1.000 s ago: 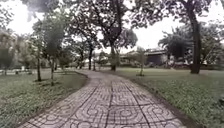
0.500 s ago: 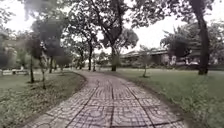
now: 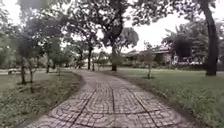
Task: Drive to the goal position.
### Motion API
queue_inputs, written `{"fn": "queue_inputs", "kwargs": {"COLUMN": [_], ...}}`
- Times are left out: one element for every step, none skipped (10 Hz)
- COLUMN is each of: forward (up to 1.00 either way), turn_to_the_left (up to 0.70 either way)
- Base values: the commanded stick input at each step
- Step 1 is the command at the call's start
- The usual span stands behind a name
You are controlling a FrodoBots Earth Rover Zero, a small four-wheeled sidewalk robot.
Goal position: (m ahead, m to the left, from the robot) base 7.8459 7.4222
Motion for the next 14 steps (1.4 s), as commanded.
{"fn": "queue_inputs", "kwargs": {"forward": [1.00,1.00,1.00,1.00,1.00,1.00,1.00,1.00,1.00,1.00,1.00,1.00,1.00,1.00], "turn_to_the_left": [0.15,0.27,0.12,0.00,0.08,0.21,0.27,0.00,0.04,0.26,0.12,0.00,0.11,0.17]}}
